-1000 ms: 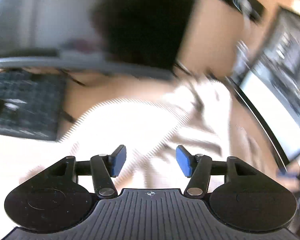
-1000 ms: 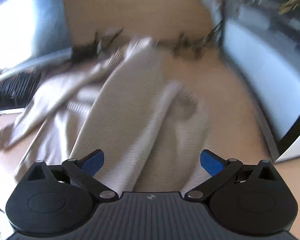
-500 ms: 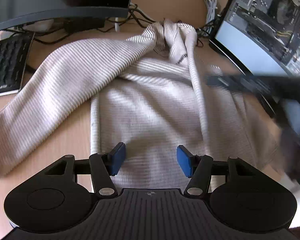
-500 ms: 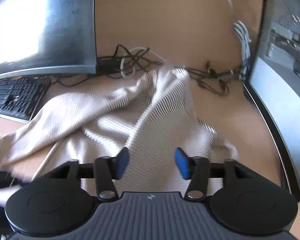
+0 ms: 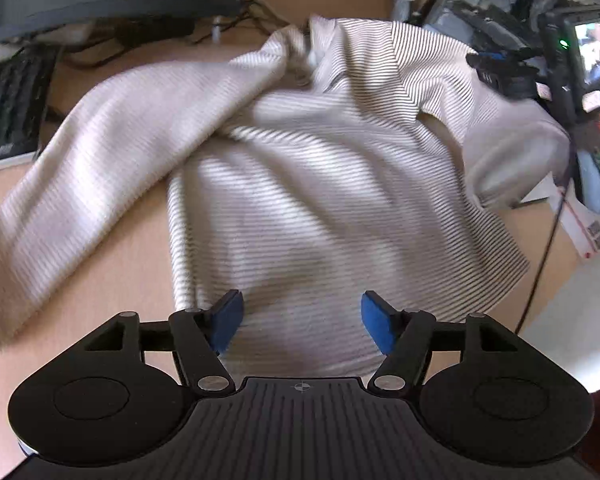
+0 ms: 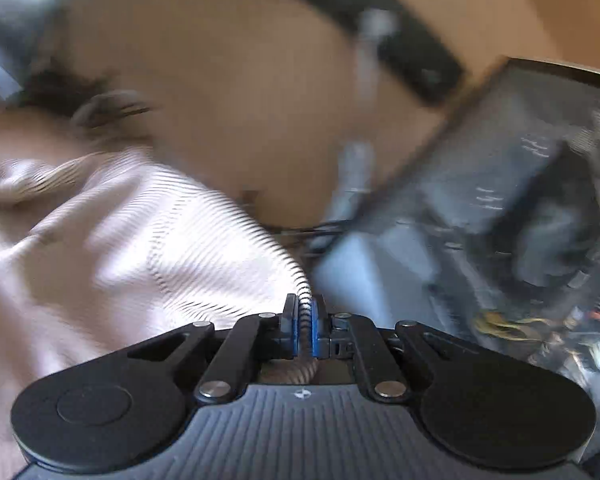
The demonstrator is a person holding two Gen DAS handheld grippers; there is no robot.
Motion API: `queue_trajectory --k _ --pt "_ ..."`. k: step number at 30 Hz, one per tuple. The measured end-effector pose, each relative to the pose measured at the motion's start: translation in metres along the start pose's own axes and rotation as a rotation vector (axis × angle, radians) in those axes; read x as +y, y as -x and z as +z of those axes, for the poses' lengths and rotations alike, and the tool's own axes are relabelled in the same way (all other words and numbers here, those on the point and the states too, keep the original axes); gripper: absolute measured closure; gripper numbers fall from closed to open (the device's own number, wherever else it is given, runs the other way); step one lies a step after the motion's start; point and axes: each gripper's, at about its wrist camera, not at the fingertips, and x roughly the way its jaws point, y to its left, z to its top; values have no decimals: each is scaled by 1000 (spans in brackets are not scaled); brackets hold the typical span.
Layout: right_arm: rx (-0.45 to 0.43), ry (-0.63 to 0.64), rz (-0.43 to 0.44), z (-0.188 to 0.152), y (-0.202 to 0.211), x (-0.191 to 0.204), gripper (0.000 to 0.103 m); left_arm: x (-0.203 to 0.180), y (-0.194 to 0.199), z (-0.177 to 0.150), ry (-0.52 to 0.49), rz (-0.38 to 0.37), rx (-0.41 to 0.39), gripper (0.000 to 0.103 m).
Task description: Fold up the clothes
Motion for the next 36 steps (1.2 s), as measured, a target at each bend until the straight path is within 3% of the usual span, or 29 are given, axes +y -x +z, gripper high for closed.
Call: queue_trajectory --k 2,5,7,11,14,15,18,20,22,24,31,36 --pt "-7 -105 41 5 6 -12 95 -1 6 24 -47 51 -79 26" --pt "-27 -135 119 0 14 -8 93 -2 8 62 -144 157 -197 20" --pt "-23 -176 210 -5 21 0 93 -3 -3 83 -225 211 -235 17" --pt "25 -266 481 -19 34 18 91 -3 -42 109 -342 288 -196 17" --pt "66 -242 645 -33 33 43 83 0 -72 116 -377 350 -147 30" --pt "81 -230 669 -37 32 50 82 3 -79 117 -370 366 -132 38" --pt "145 -232 736 -50 25 64 77 14 -93 117 -335 392 -98 41" --pt "171 -260 772 -56 22 64 66 19 -99 119 -317 404 -88 46" --pt "176 -273 801 -58 20 64 62 26 -99 121 -296 419 -92 70" --pt "185 -265 821 -60 21 64 57 33 -95 123 -266 434 -103 80" --pt "199 -193 906 -82 48 67 39 60 -56 126 -224 526 -194 88" --pt "214 -190 916 -94 64 61 39 90 -32 128 -113 603 -226 90"
